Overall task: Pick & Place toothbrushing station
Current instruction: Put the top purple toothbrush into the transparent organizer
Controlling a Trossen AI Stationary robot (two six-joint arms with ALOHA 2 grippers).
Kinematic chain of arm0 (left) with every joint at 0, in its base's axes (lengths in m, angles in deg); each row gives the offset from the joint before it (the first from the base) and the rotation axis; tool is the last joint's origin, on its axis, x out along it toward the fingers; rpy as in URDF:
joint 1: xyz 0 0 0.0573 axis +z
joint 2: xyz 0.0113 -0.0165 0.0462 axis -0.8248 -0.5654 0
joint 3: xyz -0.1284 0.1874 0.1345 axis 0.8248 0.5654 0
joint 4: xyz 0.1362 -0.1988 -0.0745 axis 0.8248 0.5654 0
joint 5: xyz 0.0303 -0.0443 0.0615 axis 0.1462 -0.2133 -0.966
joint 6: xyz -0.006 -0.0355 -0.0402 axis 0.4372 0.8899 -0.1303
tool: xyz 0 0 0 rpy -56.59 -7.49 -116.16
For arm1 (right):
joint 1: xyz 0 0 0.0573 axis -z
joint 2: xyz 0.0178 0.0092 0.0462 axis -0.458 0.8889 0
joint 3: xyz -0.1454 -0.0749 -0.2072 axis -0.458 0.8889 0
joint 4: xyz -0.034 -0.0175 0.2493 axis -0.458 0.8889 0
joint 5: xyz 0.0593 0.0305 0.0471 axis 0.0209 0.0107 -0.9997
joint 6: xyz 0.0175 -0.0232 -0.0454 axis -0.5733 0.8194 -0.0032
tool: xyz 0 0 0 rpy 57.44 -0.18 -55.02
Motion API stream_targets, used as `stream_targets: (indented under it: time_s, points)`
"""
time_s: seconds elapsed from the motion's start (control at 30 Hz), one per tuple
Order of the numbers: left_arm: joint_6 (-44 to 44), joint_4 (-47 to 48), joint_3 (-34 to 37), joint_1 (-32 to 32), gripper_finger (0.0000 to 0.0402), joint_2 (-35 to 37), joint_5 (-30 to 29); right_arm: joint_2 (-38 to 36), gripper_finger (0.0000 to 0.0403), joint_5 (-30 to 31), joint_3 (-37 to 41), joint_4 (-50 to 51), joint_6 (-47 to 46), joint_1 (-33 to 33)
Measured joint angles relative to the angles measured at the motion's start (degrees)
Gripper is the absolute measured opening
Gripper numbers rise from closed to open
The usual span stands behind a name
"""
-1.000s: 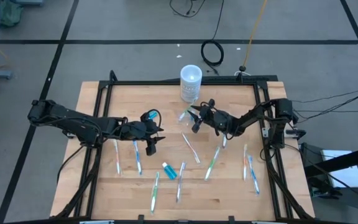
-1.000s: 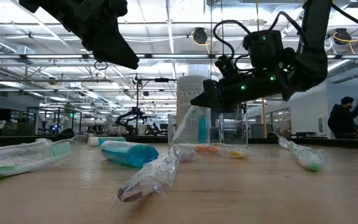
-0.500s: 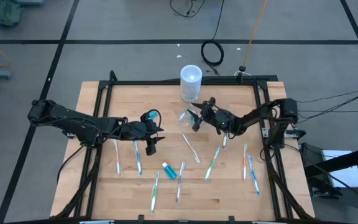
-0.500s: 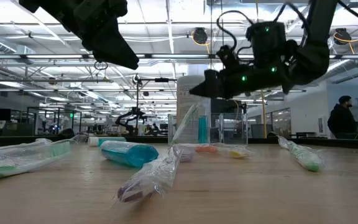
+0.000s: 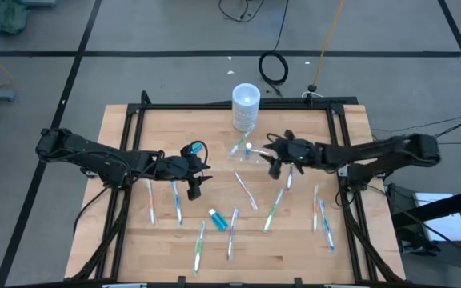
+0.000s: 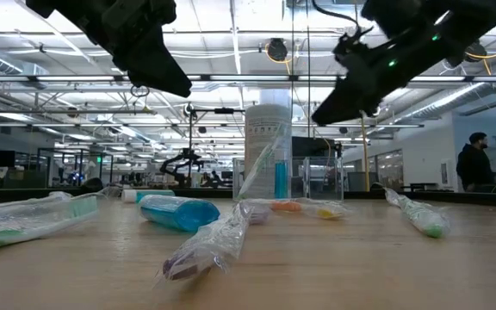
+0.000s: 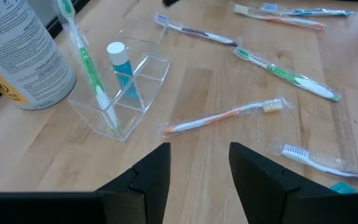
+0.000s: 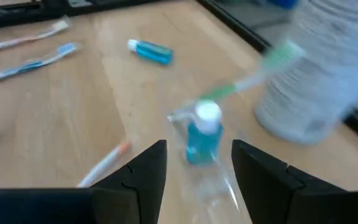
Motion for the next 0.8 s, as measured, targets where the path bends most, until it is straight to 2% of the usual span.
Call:
stream_targets:
  time_s: [0.17, 0.23, 0.4, 0.5, 0.7, 0.8]
  points:
    - [0.0, -0.8, 0.0, 0.0, 0.017, 0.0, 0.0, -10.1, 0.0174, 1.4, 0.0, 16.3, -9.5, -0.2]
    - [0.0, -1.0, 0.0, 0.0, 0.017, 0.0, 0.0, -12.8, 0.0173, 3.9, 0.0, 22.9, -15.8, -0.2]
    - [0.0, -1.8, 0.0, 0.0, 0.017, 0.0, 0.0, -14.7, 0.0173, 9.8, 0.5, 37.7, -26.7, -0.2]
    - [0.0, -2.0, 0.0, 0.0, 0.017, 0.0, 0.0, -13.5, 0.0173, 9.9, 3.4, 37.6, -29.4, -0.2]
    - [-0.1, -2.1, 0.0, 0.0, 0.017, 0.0, 0.0, -9.6, 0.0173, 9.9, 9.8, 25.3, -30.2, -0.1]
    - [-0.1, -2.1, 0.0, 0.0, 0.017, 0.0, 0.0, -8.2, 0.0173, 10.2, 11.4, 23.0, -30.6, -0.1]
